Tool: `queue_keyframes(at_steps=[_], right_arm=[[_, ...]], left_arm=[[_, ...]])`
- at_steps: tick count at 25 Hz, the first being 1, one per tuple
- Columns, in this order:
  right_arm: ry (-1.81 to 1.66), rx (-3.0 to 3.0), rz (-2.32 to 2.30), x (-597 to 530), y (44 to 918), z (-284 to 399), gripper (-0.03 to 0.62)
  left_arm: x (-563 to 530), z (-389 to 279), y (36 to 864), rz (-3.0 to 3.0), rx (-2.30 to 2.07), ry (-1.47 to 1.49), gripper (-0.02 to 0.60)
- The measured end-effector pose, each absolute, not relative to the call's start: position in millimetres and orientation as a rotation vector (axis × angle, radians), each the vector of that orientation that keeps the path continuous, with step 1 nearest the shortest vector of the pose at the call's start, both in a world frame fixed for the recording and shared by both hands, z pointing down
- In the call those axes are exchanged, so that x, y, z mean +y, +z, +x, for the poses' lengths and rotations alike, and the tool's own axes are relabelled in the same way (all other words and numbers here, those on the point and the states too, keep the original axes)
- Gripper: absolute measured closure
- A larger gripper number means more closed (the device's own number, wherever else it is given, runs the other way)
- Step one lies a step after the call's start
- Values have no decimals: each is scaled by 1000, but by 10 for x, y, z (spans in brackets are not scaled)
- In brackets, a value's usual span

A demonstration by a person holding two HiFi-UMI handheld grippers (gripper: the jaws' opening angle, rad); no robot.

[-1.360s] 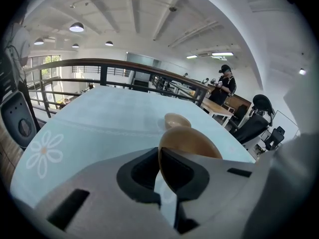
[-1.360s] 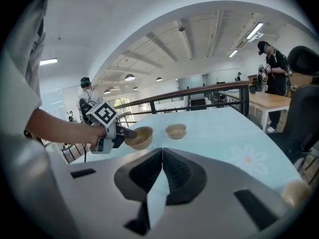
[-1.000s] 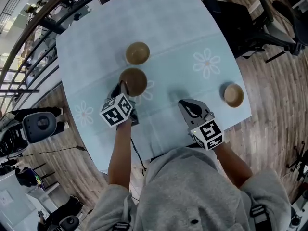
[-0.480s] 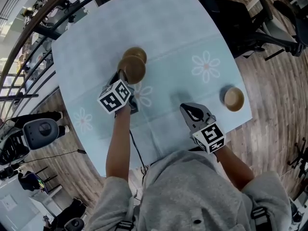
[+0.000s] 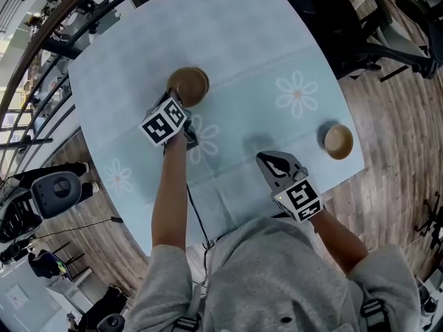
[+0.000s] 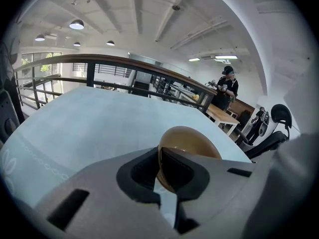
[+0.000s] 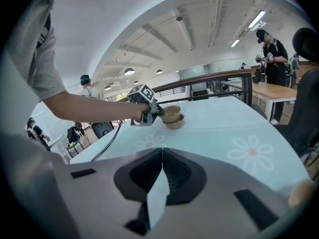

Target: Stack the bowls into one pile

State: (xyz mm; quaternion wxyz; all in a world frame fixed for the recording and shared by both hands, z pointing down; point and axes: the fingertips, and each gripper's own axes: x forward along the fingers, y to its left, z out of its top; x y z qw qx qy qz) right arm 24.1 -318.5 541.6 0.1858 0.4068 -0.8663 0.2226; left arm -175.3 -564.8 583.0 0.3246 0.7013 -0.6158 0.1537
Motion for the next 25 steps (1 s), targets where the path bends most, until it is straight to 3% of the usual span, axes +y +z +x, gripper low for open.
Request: queue_keyframes(at_steps=[19, 20, 22, 25], right_arm=[[628, -2420, 1164, -3179, 5482, 320, 566], [619, -2418, 1164, -3171, 5472, 318, 567], [606, -2416, 1167, -3164, 5445, 309, 566], [607, -2413, 1181, -3168, 5396, 314, 566]], left_arm=[[-5733, -1709, 6029, 1857, -1606, 530, 552], [-5729, -1705, 6021, 1864, -1609, 535, 532], [-5722, -1701, 6009, 1876, -1605, 546, 406], [-5702, -1719, 5984, 1893, -1595, 558, 376]])
